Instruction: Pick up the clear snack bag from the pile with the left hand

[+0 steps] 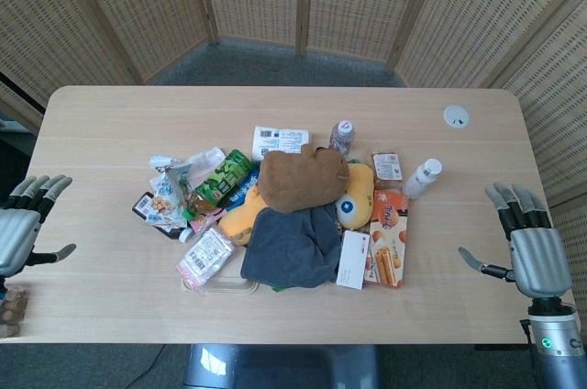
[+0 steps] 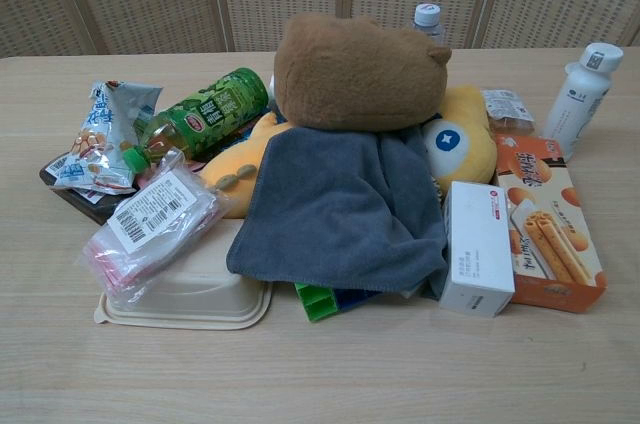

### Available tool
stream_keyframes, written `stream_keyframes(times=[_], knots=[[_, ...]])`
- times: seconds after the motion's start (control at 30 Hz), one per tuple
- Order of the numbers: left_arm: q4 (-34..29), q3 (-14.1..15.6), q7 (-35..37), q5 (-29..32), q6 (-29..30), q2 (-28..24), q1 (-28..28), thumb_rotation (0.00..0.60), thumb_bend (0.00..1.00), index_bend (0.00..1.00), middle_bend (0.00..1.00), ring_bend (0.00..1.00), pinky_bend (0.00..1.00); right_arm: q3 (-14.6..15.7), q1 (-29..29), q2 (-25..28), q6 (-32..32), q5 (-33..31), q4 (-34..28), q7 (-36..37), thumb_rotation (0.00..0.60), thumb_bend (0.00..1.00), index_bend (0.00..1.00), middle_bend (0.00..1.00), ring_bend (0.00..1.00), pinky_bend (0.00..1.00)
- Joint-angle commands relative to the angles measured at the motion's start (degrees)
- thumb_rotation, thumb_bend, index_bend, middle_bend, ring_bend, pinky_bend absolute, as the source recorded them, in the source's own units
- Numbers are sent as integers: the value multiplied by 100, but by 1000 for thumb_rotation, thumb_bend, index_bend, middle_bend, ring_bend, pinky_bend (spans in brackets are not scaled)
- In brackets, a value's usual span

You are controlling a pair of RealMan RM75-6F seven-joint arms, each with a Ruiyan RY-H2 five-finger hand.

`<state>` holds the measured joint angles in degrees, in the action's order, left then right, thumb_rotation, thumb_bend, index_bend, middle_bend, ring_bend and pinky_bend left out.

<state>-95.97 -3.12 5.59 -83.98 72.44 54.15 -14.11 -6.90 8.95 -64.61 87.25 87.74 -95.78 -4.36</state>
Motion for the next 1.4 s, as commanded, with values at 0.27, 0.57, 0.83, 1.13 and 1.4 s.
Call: stream_keyframes(times=[0.27, 0.57, 0.83, 1.13, 1.4], knots=[[34, 15, 57, -19, 17, 10, -13, 600, 218, 0, 1, 19, 0, 15, -32, 23, 31, 29, -30, 43, 341, 223, 0, 0, 0, 0], [93, 25, 23, -30, -165, 45, -141, 600, 218, 0, 0, 18, 0, 27, -85, 49, 63, 7, -66, 23, 340, 223, 0, 0, 0, 0], [345, -2, -226, 123, -778, 308, -519, 600, 218, 0, 0, 16, 0, 13, -116, 98, 88, -14, -75, 26, 339, 224, 0, 0, 0, 0], [895, -173, -655, 599, -1665, 968, -1139, 600, 219, 0, 0, 0, 0, 19, -211, 165, 146, -92, -73, 48, 340, 225, 0, 0, 0, 0], [1552, -326, -717, 772, -2075, 1789, -1611, 600, 218, 0, 0, 0, 0, 19, -285, 247, 182, -153, -103, 22, 341, 224, 0, 0, 0, 0]])
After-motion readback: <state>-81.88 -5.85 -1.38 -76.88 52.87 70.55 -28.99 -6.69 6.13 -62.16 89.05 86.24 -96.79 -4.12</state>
